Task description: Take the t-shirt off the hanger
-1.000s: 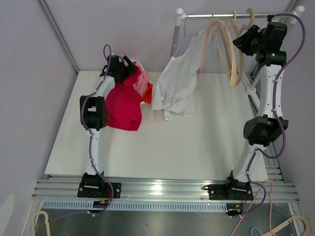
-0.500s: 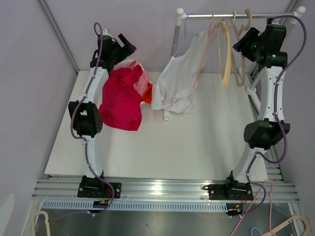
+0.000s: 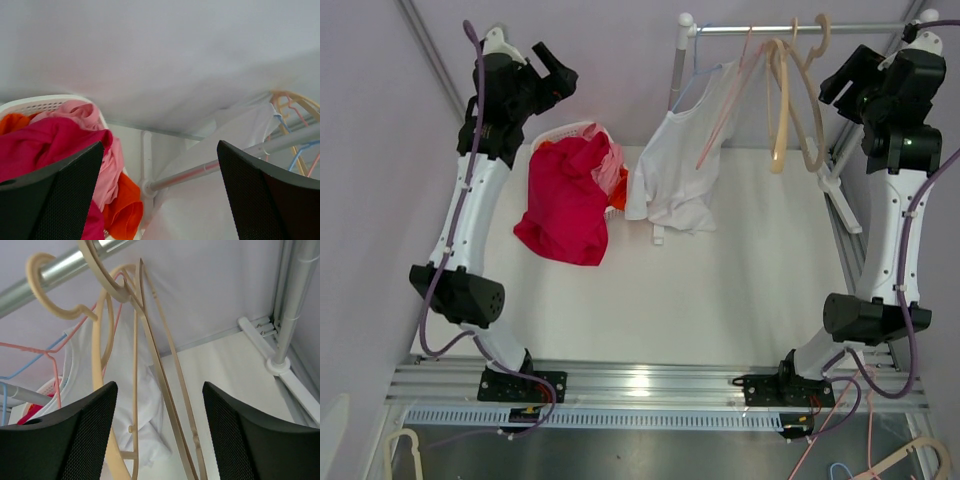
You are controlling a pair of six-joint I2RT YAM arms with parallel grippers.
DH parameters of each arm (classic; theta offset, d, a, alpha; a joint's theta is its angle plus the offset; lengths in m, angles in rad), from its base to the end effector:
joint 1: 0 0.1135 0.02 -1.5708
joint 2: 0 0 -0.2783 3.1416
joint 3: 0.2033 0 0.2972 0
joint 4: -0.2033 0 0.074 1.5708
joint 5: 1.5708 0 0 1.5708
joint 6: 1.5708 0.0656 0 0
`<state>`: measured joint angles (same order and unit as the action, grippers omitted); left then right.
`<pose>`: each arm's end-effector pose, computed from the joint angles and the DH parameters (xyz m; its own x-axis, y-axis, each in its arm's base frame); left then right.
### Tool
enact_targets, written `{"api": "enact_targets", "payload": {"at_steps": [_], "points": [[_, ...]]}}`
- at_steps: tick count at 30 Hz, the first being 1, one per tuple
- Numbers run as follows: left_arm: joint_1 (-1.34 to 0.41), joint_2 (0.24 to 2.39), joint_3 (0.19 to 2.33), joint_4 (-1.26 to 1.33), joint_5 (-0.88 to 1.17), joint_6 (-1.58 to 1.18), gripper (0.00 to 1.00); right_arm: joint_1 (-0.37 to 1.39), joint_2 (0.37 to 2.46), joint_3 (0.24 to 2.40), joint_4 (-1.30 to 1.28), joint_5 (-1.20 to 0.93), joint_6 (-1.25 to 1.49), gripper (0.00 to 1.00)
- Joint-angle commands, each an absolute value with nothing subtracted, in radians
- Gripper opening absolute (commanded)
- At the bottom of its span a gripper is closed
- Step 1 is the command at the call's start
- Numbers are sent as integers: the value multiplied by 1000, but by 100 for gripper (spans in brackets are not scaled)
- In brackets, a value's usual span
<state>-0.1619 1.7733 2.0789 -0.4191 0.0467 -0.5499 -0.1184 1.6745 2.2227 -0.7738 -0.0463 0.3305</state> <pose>0.4674 -0.0795 0.5151 -0.2034 -0.4957 -0.8443 0.1179 0.8437 -0.5237 0.3995 -0.0445 0.5620 -0.1863 0.3486 -0.9186 0.1413 0.9347 0.3261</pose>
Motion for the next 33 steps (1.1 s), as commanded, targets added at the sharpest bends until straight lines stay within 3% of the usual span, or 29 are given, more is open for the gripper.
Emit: {"api": "enact_targets", "payload": {"at_steps": [1, 5, 12, 23, 26, 33], "points": [[-149, 1677, 2002, -573, -88, -590, 100, -109, 1592, 2188, -776, 44, 295, 73], [-123, 1565, 1759, -654, -140, -707, 100, -106, 1476, 2058, -756, 66, 304, 73], [-11, 1269, 1077, -339, -26, -890, 99, -86, 1243, 1841, -693, 45, 330, 74], [109, 1183, 604, 96, 155, -1168, 99, -74, 1161, 1786, -741, 11, 313, 74], [153, 1276, 581, 170, 222, -1238, 100, -74, 1147, 1779, -753, 12, 301, 74], [173, 1468, 776, -126, 157, -1284, 100, -74, 1115, 1735, -733, -18, 295, 74]]}}
